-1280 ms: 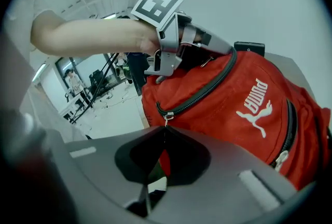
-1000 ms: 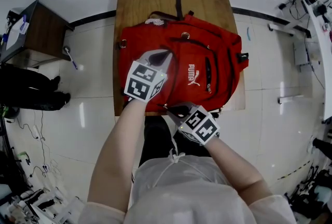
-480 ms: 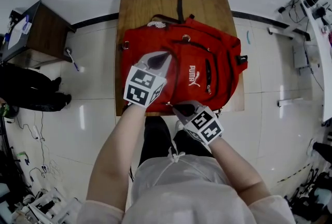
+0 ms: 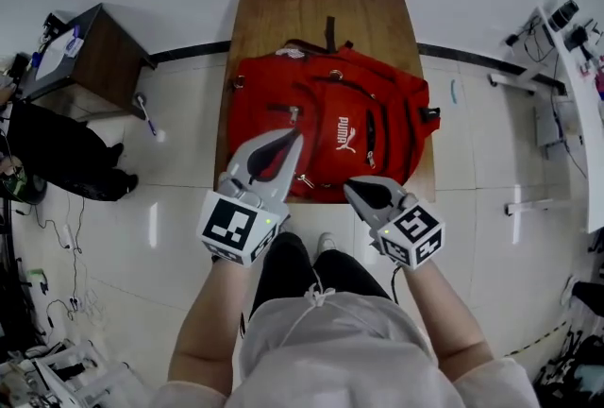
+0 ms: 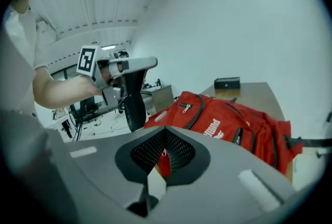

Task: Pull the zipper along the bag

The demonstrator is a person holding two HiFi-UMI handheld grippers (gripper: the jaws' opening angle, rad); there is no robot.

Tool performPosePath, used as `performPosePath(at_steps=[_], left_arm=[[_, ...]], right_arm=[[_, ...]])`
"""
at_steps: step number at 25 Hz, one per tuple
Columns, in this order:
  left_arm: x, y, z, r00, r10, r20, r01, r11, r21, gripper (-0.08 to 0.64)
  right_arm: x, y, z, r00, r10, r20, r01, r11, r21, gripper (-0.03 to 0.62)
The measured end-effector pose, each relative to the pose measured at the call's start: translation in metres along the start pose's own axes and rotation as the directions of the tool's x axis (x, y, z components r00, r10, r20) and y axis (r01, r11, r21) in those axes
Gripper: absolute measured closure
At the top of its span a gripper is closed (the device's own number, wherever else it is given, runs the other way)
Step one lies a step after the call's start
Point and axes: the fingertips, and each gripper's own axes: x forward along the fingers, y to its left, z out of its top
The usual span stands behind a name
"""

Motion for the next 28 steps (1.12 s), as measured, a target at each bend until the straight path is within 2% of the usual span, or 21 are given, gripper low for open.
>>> performPosePath(at_steps=[4,7,10,13,19,22,26,28], left_arm=[[-0.039,-0.027,-0.017,1.0,0.026,0.004,-0.025,0.999,-0.047,0.552],[-0.067,-0.049,-0.042,0.999,0.016,-0.027,-0.018,0.996,-0.093,0.552],[-0.103,-0.073,-0.059,0.999,0.009,-0.047,-0.015,0.992,-0.127,0.552],[-0.144,-0.096,-0.061,0.999,-0.006,-0.05,-0.002,0.987,-0.161,0.552],[-0.231,-0.134,-0.04,0.999,-0.038,0.029,0.04,0.996,-0.082,0.552],[-0.275,-0.153,-0.041,0.998,-0.045,0.037,0.048,0.996,-0.077,0.552],[-0.325,-0.179,-0.049,0.998,-0.058,0.031,0.06,0.996,-0.065,0.552],[-0.345,-0.186,-0.052,0.997,-0.064,0.032,0.066,0.995,-0.076,0.552]], right_arm=[[-0.03,0.027,0.017,0.997,0.007,0.079,0.001,0.994,-0.107,0.584],[-0.042,0.055,0.015,0.995,0.027,0.097,-0.01,0.985,-0.17,0.584],[-0.05,0.088,0.005,0.994,0.047,0.097,-0.029,0.983,-0.181,0.584],[-0.062,0.125,-0.009,0.994,0.03,0.102,-0.012,0.985,-0.171,0.584],[-0.078,0.201,-0.03,0.987,-0.065,0.149,0.095,0.974,-0.204,0.584],[-0.091,0.246,-0.03,0.976,-0.104,0.191,0.143,0.969,-0.203,0.584],[-0.112,0.296,-0.029,0.96,-0.152,0.237,0.213,0.942,-0.26,0.584],[-0.121,0.314,-0.03,0.95,-0.173,0.258,0.241,0.935,-0.259,0.584]])
